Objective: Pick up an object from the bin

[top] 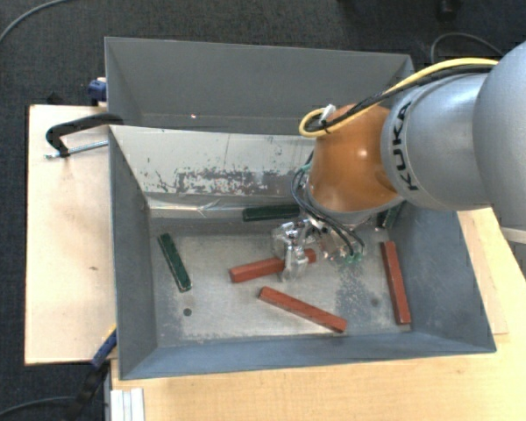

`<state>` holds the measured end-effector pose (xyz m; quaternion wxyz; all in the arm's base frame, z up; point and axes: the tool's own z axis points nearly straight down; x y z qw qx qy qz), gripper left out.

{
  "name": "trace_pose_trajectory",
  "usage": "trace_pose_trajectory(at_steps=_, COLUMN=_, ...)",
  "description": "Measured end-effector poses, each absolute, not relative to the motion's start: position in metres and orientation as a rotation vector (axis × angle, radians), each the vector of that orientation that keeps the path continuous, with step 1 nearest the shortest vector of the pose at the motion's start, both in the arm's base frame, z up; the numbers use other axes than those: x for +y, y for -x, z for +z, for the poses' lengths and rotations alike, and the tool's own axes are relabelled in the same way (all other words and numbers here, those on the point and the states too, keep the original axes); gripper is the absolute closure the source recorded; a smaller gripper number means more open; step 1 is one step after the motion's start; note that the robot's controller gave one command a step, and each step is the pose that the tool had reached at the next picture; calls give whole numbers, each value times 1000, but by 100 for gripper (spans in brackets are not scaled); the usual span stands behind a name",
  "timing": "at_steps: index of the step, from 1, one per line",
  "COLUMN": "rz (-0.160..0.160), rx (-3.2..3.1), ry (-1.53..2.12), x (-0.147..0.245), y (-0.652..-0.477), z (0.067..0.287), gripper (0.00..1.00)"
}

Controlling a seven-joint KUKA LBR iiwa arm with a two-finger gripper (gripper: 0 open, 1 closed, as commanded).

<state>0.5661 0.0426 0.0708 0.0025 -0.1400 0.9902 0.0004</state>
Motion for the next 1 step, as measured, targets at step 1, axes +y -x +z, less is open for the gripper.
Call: trace_pose_trajectory(at_steps=1, rz=0, rx=3108, ry=420, x=38, y=-556, z=209, gripper=100)
